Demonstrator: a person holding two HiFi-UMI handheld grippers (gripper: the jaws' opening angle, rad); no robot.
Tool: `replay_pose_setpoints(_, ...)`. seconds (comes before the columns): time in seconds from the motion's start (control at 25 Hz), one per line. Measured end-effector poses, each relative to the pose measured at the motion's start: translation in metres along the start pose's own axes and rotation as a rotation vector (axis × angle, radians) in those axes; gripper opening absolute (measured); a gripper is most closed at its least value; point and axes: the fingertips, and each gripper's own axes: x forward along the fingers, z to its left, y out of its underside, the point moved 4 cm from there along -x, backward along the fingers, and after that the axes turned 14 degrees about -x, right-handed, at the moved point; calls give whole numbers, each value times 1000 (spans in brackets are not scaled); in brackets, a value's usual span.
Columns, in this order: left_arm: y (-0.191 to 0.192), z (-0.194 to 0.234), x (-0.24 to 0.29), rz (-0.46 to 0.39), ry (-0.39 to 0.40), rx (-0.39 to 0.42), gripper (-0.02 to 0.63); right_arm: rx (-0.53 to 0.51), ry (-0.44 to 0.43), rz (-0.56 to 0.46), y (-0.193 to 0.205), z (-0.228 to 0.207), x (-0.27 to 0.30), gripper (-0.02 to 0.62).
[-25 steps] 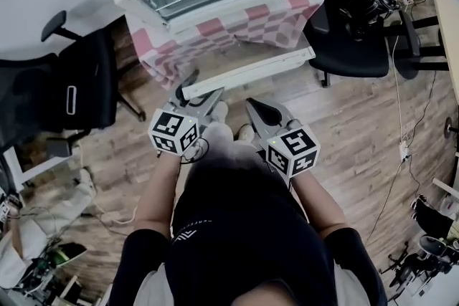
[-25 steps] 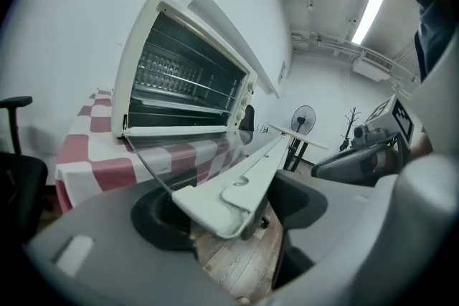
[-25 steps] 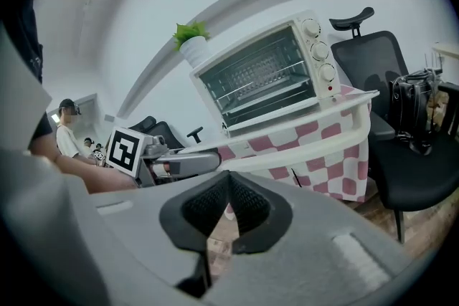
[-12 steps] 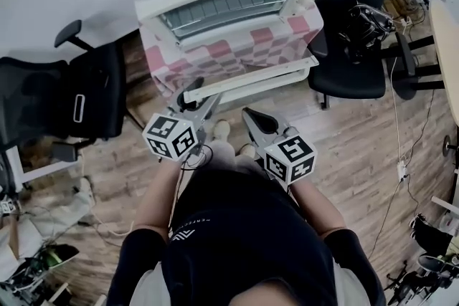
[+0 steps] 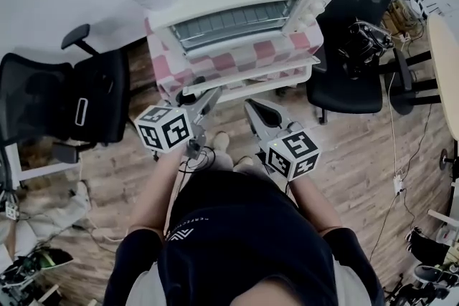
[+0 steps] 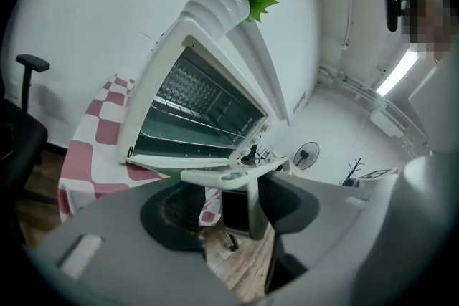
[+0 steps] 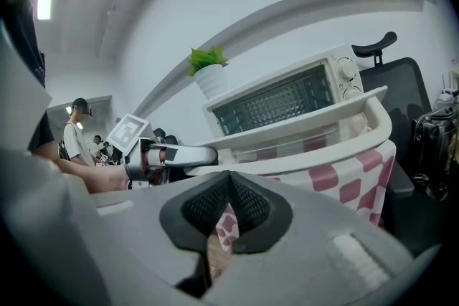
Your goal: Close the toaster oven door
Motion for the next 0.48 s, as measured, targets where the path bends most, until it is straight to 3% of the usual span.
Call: replay_pose_setpoints(0.48,-29,-2,5,43,12,-137,249,-63,-34,-68,-42,-7,17,2)
